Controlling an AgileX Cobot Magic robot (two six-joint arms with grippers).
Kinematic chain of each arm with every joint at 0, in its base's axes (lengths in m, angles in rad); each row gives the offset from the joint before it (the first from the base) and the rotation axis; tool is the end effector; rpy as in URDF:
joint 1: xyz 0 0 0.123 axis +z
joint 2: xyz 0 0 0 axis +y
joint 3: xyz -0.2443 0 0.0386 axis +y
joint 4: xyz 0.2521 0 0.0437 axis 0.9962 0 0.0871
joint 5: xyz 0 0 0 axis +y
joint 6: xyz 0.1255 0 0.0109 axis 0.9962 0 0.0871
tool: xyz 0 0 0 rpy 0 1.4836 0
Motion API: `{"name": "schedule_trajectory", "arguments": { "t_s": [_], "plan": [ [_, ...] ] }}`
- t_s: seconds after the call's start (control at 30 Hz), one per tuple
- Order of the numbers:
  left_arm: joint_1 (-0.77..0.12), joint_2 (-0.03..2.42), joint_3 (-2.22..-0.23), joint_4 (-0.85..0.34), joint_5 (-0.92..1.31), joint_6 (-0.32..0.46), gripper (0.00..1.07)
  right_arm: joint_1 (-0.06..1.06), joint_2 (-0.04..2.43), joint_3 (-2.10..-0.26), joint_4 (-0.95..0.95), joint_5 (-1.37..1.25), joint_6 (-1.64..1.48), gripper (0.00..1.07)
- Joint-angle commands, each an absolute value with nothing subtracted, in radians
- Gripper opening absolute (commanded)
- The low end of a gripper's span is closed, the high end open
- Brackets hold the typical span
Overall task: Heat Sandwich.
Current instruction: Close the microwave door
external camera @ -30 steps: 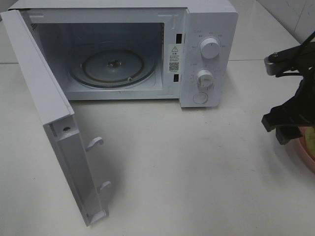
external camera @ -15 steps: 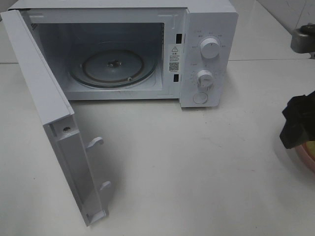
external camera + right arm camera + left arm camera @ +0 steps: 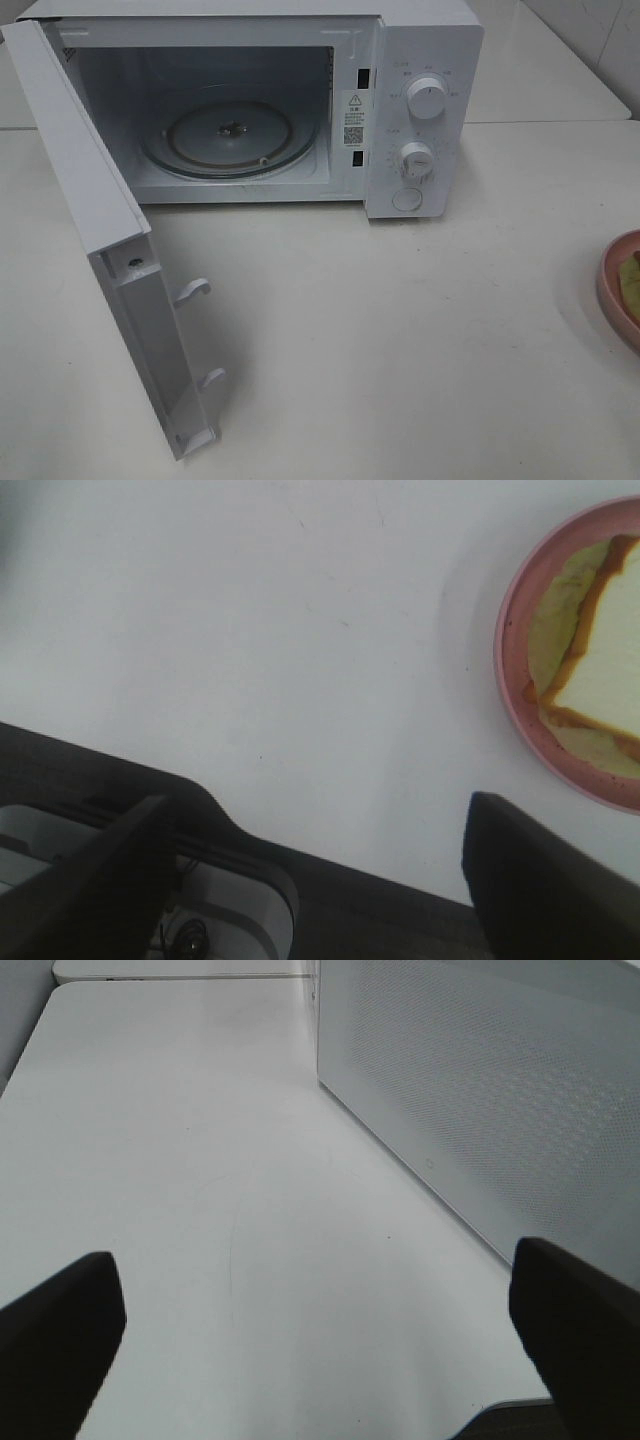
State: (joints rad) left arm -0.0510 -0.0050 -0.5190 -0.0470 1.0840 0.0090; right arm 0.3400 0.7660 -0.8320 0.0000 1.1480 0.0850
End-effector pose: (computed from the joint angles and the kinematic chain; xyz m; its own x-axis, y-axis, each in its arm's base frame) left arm 0.0636 -0.0085 0.2670 -0.4555 0.0102 -0.8902 0.0820 0.9962 -0.0305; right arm 0.1583 0.0560 0.2747 -0.8161 -0.1986 -0.5427 -0.2652 0.9631 0.0462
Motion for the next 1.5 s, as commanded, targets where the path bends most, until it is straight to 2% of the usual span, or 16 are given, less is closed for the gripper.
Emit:
{"name": "schedule_trajectory", "arguments": {
  "t_s": [0.03,0.27,0.33,0.43,0.9,1.5],
  "plan": [
    [-0.049,-0.010,-0.517,-0.050,1.070,0.011,1.00,0.337,0.653,-0.829,-0.008,1.150,0.075,0.76],
    [-0.049,-0.010,-0.517,-0.050,1.070,0.011,1.00,0.305,0.470,-0.829,-0.028,1.151,0.068,0.76],
    [-0.049,-0.010,-0.517,-0.050,1.070,0.011,1.00,0.239,0.390,-0.829,-0.029,1.149,0.068,0.76],
    [-0.049,-0.010,-0.517,-0.050,1.070,0.011,1.00,0.211,0.336,-0.820,-0.029,1.137,0.074,0.76],
    [-0.049,-0.010,-0.517,-0.050,1.070,0.011,1.00,0.028,0.018,-0.533,-0.026,0.999,0.031,0.76],
    [-0.049,-0.010,-0.517,-0.050,1.070,0.011,1.00,0.011,-0.032,-0.497,0.000,0.997,0.006,0.76]
  ]
}}
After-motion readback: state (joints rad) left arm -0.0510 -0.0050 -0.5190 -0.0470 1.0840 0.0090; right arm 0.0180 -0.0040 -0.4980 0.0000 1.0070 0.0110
